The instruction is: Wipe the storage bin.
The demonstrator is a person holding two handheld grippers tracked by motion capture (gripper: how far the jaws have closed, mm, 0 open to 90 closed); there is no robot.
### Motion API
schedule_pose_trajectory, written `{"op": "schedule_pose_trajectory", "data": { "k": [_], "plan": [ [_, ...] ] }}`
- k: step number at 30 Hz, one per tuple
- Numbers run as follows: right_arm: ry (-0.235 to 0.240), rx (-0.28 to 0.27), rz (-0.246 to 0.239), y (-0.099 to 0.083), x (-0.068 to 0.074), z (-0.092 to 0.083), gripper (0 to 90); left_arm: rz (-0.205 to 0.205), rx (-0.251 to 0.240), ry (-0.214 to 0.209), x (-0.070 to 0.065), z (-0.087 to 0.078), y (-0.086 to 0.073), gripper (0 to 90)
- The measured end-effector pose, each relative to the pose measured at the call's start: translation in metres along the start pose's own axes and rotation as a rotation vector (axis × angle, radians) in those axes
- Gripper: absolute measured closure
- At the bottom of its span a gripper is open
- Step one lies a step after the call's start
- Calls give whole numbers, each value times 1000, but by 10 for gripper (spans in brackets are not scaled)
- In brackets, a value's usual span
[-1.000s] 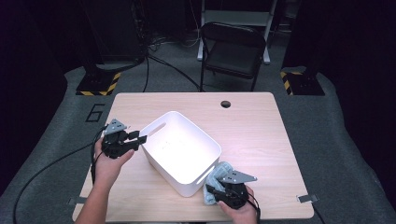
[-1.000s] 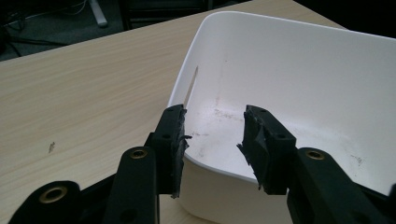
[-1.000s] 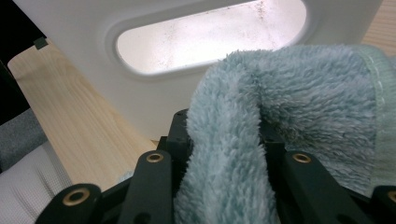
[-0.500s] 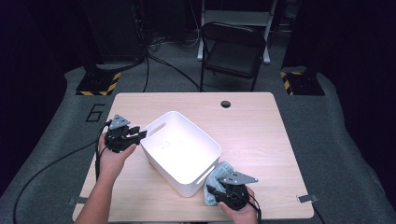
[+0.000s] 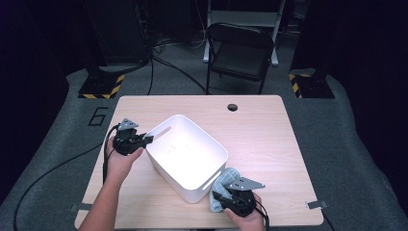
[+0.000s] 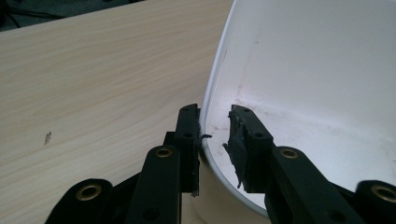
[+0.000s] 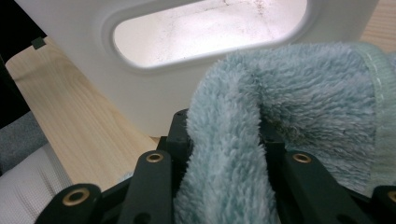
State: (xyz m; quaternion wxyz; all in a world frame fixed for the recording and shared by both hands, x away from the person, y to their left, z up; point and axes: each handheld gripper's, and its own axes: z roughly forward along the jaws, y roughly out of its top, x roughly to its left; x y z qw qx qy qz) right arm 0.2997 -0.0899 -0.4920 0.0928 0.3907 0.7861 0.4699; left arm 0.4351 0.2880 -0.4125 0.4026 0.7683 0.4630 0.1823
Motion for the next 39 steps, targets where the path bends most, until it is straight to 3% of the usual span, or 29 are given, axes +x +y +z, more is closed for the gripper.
{"op": "schedule_pose_trajectory", "data": {
  "k": [10,18,22,29,39],
  "plan": [
    [0,7,12,-1,-1,2,661,-31,-16,45,-3,2,-1,796],
    [1,34,-9,-5,-2,10,662,-60,-28,84,-7,2,-2,822],
    [3,33,15,-4,-1,9,663,-63,-35,86,-8,2,-3,821],
    [27,2,35,1,0,3,662,-62,-36,99,-10,2,-3,821],
    [36,-99,-40,25,18,-23,663,-80,-33,112,-12,2,-3,819]
  ]
}}
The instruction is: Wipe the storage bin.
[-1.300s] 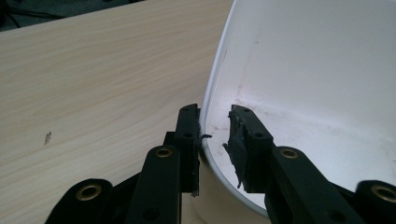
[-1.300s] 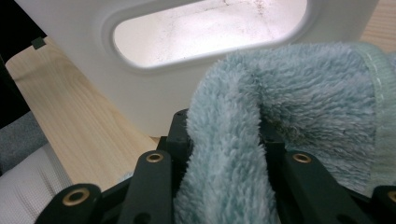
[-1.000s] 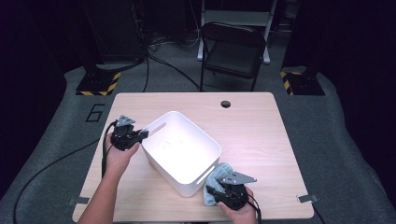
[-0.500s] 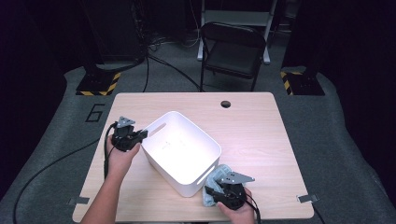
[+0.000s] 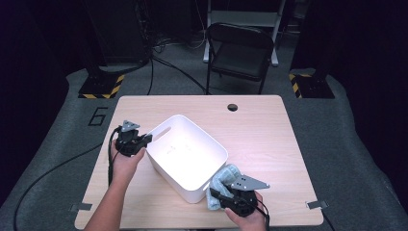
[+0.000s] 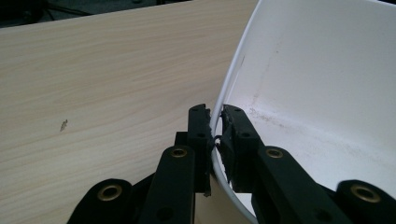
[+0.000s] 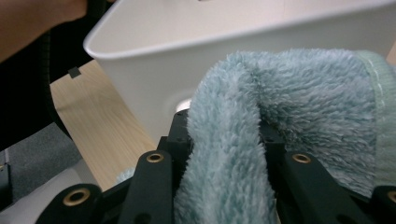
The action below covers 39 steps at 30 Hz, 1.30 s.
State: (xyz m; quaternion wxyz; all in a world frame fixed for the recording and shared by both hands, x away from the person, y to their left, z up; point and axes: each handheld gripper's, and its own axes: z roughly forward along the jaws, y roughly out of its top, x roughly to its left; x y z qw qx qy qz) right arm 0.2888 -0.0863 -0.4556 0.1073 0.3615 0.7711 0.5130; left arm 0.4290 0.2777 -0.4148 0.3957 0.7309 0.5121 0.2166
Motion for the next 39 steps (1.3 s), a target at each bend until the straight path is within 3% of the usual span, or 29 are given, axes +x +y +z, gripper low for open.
{"op": "schedule_pose_trajectory", "data": {
  "k": [5,10,18,34,39],
  "plan": [
    [11,-44,-55,12,11,-11,663,1,2,11,-1,0,0,818],
    [4,-4,-94,9,14,-4,668,4,7,18,-2,0,0,815],
    [7,64,-69,-2,11,7,679,5,-5,25,-3,1,-1,813],
    [10,101,-33,-19,5,19,692,-1,-1,16,-2,0,-1,812],
    [7,163,-17,-28,2,28,692,0,0,16,-2,0,-2,812]
  ]
}}
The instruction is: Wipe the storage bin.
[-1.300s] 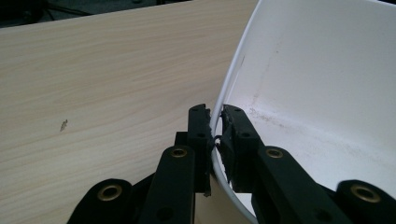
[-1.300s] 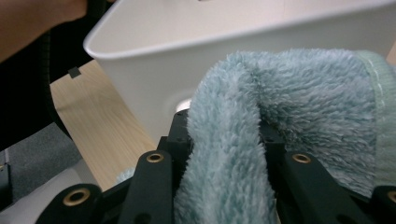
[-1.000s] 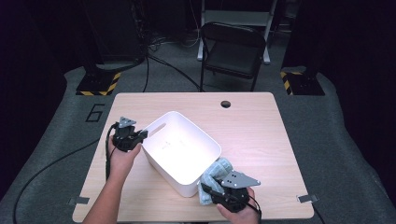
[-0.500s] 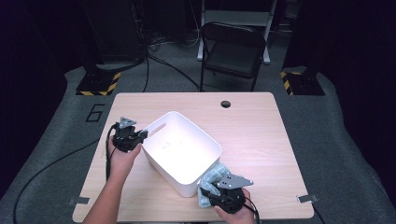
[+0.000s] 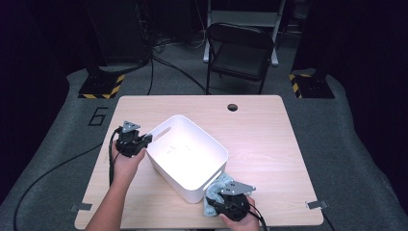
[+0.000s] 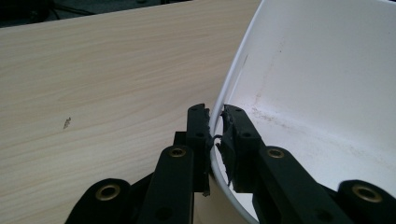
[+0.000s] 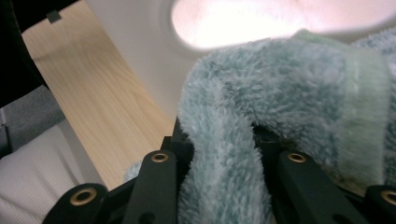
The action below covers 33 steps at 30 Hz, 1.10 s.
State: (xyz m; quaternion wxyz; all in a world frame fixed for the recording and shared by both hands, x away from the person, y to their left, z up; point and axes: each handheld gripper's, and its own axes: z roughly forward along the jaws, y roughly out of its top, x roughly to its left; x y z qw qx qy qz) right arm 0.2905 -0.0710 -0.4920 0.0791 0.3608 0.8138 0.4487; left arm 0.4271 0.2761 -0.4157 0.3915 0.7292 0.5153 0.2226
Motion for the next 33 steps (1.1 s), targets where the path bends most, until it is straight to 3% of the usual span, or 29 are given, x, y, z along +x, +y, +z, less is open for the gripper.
{"op": "schedule_pose_trajectory", "data": {
  "k": [2,6,12,19,33],
  "plan": [
    [15,37,35,-4,-3,7,692,-2,-10,5,0,0,-1,812],
    [37,49,69,-10,-10,14,690,-4,-6,2,0,-2,-2,811],
    [2,35,91,-8,-19,11,688,-3,6,-13,-3,-7,-4,793],
    [-31,7,151,-8,-34,6,681,14,17,-28,-9,-15,-9,744],
    [-75,-12,154,-8,-47,2,666,-17,-12,-59,-15,-33,-26,673]
  ]
}}
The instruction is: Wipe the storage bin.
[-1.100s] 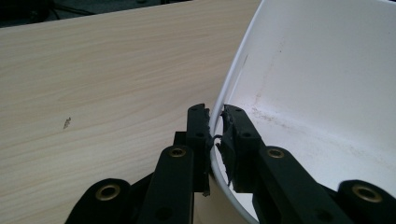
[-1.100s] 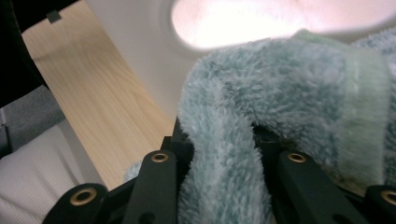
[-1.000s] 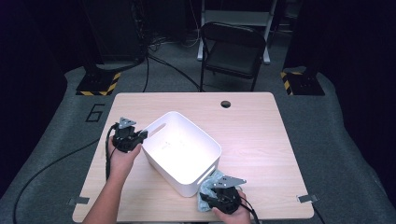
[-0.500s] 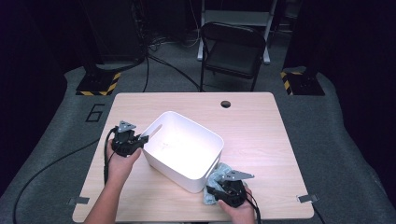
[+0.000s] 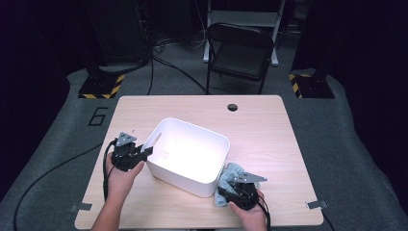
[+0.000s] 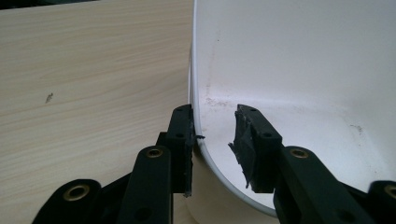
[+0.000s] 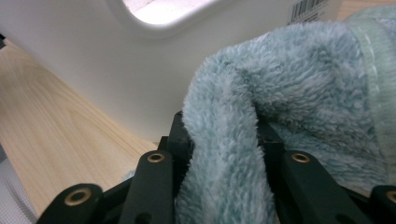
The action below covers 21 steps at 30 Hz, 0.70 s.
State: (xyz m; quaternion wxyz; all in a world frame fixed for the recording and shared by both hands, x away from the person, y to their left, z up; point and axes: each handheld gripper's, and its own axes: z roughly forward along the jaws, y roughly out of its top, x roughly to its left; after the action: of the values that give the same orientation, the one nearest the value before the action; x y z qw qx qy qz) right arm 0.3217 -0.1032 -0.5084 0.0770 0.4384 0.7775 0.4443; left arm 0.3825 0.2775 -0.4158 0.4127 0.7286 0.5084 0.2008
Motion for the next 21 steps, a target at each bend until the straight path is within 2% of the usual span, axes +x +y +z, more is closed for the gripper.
{"op": "schedule_pose_trajectory", "data": {
  "k": [8,12,14,17,21],
  "plan": [
    [-9,2,-4,-2,-1,-2,669,-2,-8,3,-5,-6,-6,656],
    [-13,-1,-12,-1,1,-4,672,23,8,9,-9,-8,-6,657],
    [-11,0,-11,1,2,-6,673,19,1,8,-11,-9,-8,656],
    [-16,-18,-33,6,5,-11,673,15,-4,10,-12,-10,-9,655],
    [-6,-52,-35,13,10,-23,673,15,-8,13,-13,-11,-11,656]
  ]
}}
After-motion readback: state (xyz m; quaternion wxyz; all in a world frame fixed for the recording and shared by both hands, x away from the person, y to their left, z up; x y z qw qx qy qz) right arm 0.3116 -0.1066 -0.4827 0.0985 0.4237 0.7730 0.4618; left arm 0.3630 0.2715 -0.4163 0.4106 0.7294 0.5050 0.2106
